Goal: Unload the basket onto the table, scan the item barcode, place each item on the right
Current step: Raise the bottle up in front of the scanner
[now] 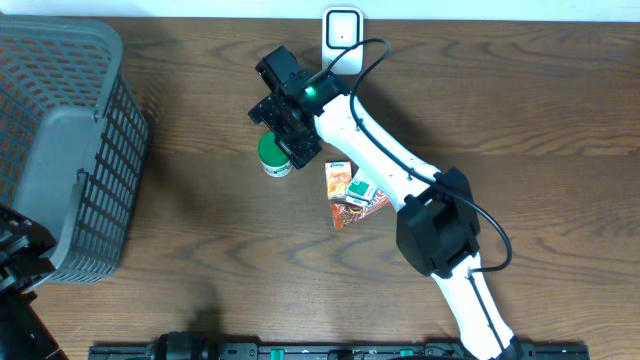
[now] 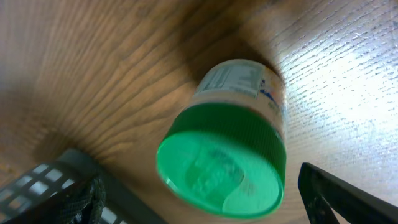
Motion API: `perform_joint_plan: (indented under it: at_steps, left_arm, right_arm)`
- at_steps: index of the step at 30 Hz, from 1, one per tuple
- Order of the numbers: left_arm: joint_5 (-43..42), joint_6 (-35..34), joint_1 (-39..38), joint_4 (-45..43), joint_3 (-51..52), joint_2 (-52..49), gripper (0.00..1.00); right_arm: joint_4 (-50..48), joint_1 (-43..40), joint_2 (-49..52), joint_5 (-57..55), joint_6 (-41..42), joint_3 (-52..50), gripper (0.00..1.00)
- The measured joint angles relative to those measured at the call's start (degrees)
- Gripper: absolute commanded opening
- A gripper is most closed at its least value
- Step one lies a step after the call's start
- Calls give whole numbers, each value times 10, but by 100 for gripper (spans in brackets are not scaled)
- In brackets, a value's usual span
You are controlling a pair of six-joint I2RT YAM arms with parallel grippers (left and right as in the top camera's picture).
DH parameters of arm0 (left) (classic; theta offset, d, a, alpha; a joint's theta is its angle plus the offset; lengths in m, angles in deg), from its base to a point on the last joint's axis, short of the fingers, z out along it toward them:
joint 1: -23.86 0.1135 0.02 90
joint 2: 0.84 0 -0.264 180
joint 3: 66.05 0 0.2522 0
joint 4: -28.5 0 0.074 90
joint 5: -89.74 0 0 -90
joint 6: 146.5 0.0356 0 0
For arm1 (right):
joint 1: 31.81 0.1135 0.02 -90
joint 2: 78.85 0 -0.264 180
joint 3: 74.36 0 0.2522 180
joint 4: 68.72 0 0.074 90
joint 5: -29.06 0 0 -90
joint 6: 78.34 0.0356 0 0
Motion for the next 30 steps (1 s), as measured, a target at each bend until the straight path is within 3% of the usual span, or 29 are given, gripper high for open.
perform_joint_plan:
  at_steps: [6, 12, 23, 30]
  left_arm:
    - [0, 0, 0, 0, 0, 0, 84]
    - [0, 0, 0, 0, 0, 0, 84]
    - [0, 0, 0, 0, 0, 0, 84]
    - [0, 0, 0, 0, 0, 0, 84]
  right_arm:
    - [-18, 0, 35, 11, 2, 1, 93]
    - [-19, 0, 66, 26, 3, 1, 73]
    - [51, 0, 65, 42, -43, 11, 55]
    - [116, -3, 65, 47, -129, 15, 54]
